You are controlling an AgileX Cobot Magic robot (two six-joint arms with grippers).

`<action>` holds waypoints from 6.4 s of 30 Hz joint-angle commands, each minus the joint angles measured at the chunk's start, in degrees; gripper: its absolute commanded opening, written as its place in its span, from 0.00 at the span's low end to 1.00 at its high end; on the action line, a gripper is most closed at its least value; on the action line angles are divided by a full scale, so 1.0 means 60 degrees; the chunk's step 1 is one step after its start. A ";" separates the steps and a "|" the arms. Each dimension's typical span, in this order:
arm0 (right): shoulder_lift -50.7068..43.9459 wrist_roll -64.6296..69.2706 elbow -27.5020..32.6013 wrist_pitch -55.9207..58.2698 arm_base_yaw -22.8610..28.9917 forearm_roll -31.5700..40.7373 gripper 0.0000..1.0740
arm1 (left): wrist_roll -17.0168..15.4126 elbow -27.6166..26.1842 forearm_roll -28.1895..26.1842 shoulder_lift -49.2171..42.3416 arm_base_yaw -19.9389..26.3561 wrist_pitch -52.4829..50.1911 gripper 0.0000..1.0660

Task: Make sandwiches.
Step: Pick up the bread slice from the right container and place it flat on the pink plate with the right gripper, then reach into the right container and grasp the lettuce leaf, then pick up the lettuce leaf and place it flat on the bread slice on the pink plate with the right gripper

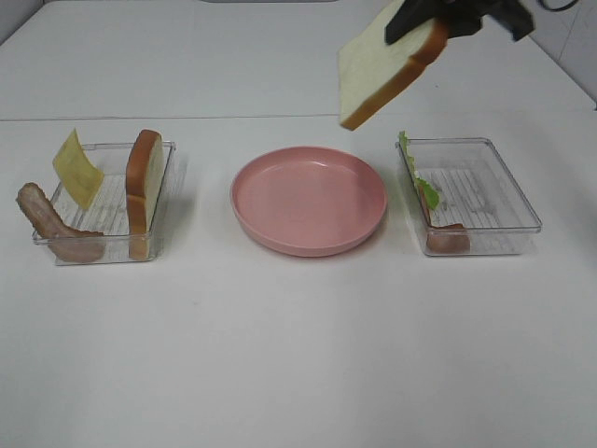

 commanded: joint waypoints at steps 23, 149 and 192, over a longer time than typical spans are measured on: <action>0.3925 -0.0201 -0.1184 -0.1318 0.1280 0.1356 0.00 | -0.0048 0.0048 -0.0057 -0.0153 0.0019 -0.0134 0.96; 0.4221 0.2416 -0.3390 0.1499 0.0497 -0.4822 0.00 | 0.0000 0.0048 -0.0048 -0.0153 0.0019 -0.0134 0.96; 0.4593 -0.0449 -0.3361 0.1366 0.1184 0.1623 0.00 | 0.0000 0.0048 -0.0048 -0.0153 0.0019 -0.0134 0.96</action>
